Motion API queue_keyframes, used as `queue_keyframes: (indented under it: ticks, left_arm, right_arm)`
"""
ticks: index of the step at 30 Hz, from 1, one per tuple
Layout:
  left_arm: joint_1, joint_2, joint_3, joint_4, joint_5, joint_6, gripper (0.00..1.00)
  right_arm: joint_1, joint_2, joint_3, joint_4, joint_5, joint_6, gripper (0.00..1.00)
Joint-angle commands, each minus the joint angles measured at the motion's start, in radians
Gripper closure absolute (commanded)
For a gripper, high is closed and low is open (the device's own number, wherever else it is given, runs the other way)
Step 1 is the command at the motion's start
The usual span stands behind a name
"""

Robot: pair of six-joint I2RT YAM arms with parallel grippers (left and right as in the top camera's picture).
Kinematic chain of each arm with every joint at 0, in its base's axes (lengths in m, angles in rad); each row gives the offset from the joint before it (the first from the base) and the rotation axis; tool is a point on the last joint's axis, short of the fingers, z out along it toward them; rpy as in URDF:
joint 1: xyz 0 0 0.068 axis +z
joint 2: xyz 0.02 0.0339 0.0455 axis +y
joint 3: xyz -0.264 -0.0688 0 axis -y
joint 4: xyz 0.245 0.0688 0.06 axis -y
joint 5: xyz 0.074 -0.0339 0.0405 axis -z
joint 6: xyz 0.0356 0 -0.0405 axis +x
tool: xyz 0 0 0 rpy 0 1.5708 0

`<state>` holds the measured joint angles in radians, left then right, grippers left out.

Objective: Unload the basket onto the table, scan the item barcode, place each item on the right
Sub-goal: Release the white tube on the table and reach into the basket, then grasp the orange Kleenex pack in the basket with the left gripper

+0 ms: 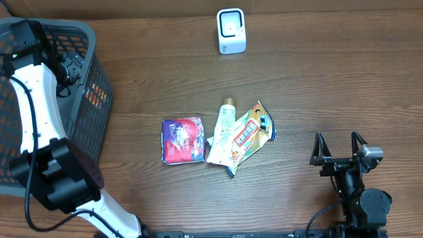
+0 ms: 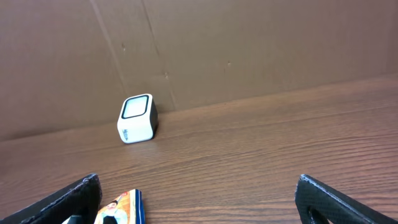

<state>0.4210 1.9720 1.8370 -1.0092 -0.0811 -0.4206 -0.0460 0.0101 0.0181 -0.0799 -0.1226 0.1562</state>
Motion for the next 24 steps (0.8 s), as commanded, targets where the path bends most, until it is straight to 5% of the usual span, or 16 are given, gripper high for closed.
queue_keyframes:
  ticks: [1, 24]
  left_arm:
    - [0.013, 0.073, -0.016, -0.003, 0.03, -0.042, 0.0]
    - [0.02, 0.2, -0.016, 0.055, 0.075, -0.078, 0.01]
  right_arm:
    - [-0.002, -0.007, -0.01, 0.005, 0.01, -0.008, 0.0]
    - [-0.002, -0.007, -0.01, 0.005, 0.01, -0.008, 0.0]
